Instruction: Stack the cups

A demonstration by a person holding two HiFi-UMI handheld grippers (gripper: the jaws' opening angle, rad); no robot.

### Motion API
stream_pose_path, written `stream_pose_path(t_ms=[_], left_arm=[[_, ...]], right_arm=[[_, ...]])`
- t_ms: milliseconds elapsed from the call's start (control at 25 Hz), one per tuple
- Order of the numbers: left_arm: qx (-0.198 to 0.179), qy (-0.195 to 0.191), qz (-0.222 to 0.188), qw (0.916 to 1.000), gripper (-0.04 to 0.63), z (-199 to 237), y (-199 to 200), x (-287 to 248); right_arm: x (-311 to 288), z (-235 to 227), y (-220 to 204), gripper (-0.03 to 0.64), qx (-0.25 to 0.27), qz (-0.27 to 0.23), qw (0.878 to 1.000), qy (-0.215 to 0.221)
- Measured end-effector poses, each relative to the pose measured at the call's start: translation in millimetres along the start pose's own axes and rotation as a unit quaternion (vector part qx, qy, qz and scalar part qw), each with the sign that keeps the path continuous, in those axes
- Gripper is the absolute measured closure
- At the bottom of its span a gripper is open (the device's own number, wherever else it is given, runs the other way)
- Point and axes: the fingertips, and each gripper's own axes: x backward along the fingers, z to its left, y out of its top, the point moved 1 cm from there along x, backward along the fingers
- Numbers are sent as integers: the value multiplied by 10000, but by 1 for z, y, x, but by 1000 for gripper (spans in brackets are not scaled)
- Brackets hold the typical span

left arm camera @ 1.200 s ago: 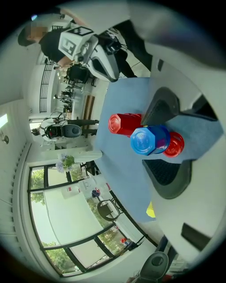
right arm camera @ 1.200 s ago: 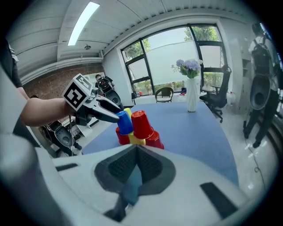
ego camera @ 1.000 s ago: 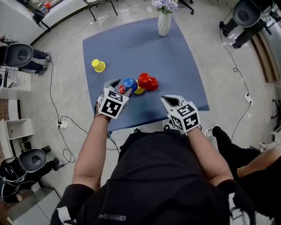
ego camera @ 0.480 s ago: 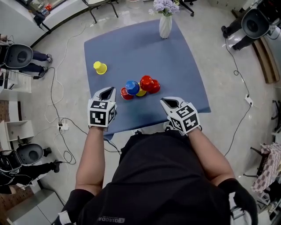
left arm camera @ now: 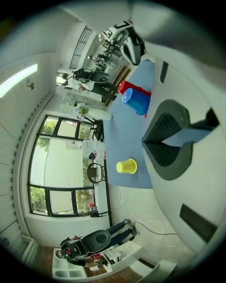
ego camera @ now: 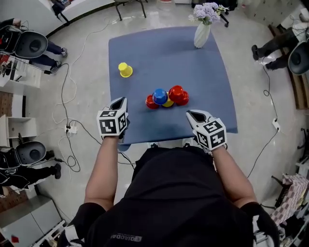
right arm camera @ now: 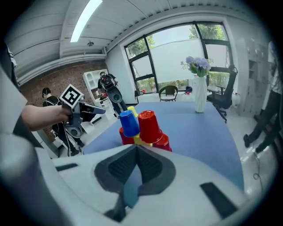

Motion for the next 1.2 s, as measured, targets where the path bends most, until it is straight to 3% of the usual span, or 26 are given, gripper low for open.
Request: stream_pose_path(t_ms=[240,400,600,960,1200], left_arm=[[44,383,-71,9992,591,47,9,-7],[82,374,-14,9993,591,56,13,-20],[-161,139,-77,9997,451,63,28,-43],[-750,108,-68,9971,402,94,58,-91],[-884,161,118,9959,362,113,62,-131]], right_arm=[[-16,9,8,614,-31,-1,10000,40],[-11,8,7,614,-72,77,9999,-32],[-17,12,8,614,-168,139,9996,-164],[-26,25,3,614,-402,283,9981,-382],[-26,19,-4,614,-571,390,9962,-529]])
